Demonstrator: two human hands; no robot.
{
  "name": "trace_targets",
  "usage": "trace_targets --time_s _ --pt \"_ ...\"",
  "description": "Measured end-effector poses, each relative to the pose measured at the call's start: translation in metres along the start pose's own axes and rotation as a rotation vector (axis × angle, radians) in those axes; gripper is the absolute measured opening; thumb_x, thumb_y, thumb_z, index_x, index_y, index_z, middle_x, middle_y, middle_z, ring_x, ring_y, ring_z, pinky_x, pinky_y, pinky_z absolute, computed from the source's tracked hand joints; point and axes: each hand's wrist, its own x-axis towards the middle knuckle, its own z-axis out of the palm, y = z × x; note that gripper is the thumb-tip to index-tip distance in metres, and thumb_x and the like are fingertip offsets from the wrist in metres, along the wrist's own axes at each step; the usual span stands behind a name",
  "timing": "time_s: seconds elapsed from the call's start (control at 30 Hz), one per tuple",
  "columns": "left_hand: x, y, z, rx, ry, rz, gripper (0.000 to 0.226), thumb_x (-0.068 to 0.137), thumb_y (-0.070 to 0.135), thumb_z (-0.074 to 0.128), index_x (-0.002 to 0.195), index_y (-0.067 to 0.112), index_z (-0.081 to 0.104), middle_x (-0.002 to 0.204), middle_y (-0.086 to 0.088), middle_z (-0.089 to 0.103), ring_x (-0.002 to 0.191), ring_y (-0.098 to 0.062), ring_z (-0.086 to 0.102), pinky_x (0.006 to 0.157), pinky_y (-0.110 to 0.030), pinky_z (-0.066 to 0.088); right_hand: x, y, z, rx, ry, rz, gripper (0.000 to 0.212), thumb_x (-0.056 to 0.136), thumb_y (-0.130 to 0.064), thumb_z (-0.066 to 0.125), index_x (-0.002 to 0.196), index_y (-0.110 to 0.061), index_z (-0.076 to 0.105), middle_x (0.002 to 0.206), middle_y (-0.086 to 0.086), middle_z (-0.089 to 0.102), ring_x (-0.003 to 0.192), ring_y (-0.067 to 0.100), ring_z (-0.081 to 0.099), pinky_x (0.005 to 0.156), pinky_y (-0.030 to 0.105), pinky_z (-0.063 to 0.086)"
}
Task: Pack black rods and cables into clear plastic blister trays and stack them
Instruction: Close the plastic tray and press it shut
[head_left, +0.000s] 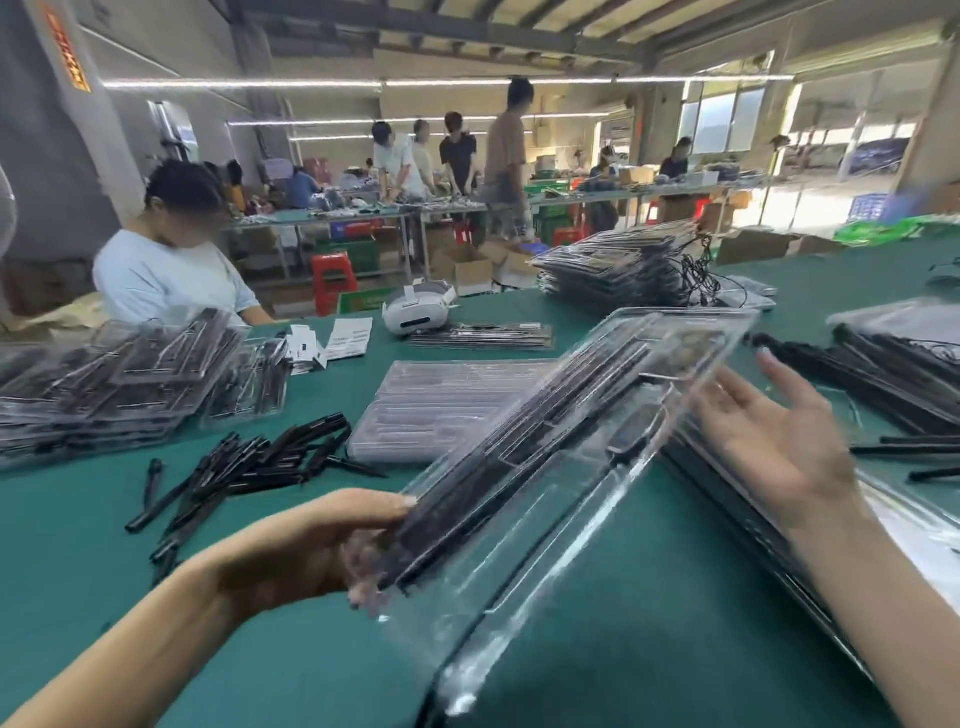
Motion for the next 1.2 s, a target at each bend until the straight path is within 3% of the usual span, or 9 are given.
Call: trace_targets --time_s 0.2,0.43,0.57,0.73,0.8,0.87,0.97,1.1,1.2 --pt "0.017 -0.021 0.048 0.051 0.068 0.149 0.041 0.070 0.042 0.076 0.090 0.013 0.056 0.063 0.003 0.050 0.041 -0.006 0.043 0.036 -0.014 0.036 -0.004 0.063 0.016 -0.462 -0.136 0.348 0.020 0.087 -0.023 0.051 0.099 -0.009 0.056 0.075 0.010 0.061 0.062 0.023 0.067 0.058 0.041 0.058" --pt "-0.001 -0.032 -0.027 0.196 0.019 0.042 0.059 0.063 0.042 0.084 0.114 0.017 0.067 0.108 -0.010 0.068 0.091 -0.020 0.062 0.076 -0.026 0.053 -0.025 0.083 -0.029 -0.450 -0.080 0.391 0.037 0.078 -0.030 0.064 0.112 -0.015 0.067 0.104 0.018 0.070 0.088 0.029 0.070 0.070 0.041 0.060" --pt "-0.009 -0.038 -0.068 0.458 -0.021 -0.196 0.051 0.073 0.039 0.078 0.115 0.014 0.063 0.093 0.000 0.069 0.072 -0.010 0.062 0.060 -0.018 0.050 -0.043 0.075 -0.063 -0.596 0.149 0.480 0.040 0.070 -0.030 0.068 0.105 -0.013 0.060 0.074 0.017 0.069 0.060 0.028 0.069 0.049 0.028 0.058" --pt "0.006 -0.068 -0.076 0.670 0.354 -0.228 0.050 0.070 0.035 0.081 0.114 0.022 0.060 0.094 -0.003 0.063 0.062 -0.008 0.056 0.058 -0.018 0.045 -0.083 0.075 -0.091 -0.905 0.277 0.709 0.043 0.077 -0.036 0.062 0.105 -0.005 0.062 0.082 0.037 0.066 0.059 0.037 0.069 0.046 0.030 0.057" --pt "0.006 -0.077 -0.070 0.874 0.531 -0.180 0.048 0.072 0.036 0.081 0.113 0.026 0.059 0.109 0.001 0.057 0.078 -0.010 0.057 0.067 -0.015 0.044 -0.100 0.062 -0.091 -1.158 0.259 0.818 0.057 0.084 -0.048 0.056 0.077 0.006 0.072 0.069 0.033 0.065 0.045 0.029 0.061 0.040 0.026 0.049" --pt "0.006 -0.087 -0.057 1.286 0.656 -0.147 0.052 0.075 0.044 0.075 0.120 0.032 0.053 0.124 0.009 0.043 0.110 -0.013 0.046 0.086 -0.023 0.036 -0.107 0.051 -0.092 -1.562 0.126 0.742 0.066 0.083 -0.061 0.048 0.057 -0.005 0.073 0.057 0.017 0.067 0.042 0.021 0.059 0.043 0.021 0.045" --pt "0.001 -0.092 -0.034 1.340 0.637 0.103 0.048 0.080 0.042 0.071 0.124 0.036 0.052 0.125 0.019 0.043 0.121 -0.005 0.039 0.100 -0.029 0.030 -0.101 0.051 -0.088 -2.079 -0.217 0.018 0.027 0.077 -0.054 0.057 0.063 -0.033 0.067 0.059 -0.015 0.067 0.048 0.004 0.060 0.052 0.015 0.046" --pt "-0.036 -0.094 -0.033 1.115 0.831 0.216 0.023 0.084 0.024 0.071 0.105 0.030 0.064 0.102 0.017 0.060 0.100 -0.004 0.055 0.090 -0.025 0.039 -0.086 0.088 -0.071 -2.036 -0.624 -0.104 0.011 0.085 -0.047 0.059 0.088 -0.040 0.067 0.092 -0.026 0.064 0.087 -0.006 0.058 0.075 0.012 0.044" --pt "-0.068 -0.106 -0.045 0.989 0.896 -0.039 0.011 0.086 0.022 0.069 0.083 0.030 0.062 0.079 0.010 0.064 0.079 -0.008 0.060 0.072 -0.015 0.041 -0.067 0.138 -0.056 -1.973 -1.008 -0.133 0.015 0.093 -0.038 0.057 0.099 -0.033 0.069 0.103 -0.020 0.061 0.098 -0.004 0.053 0.085 0.015 0.041"
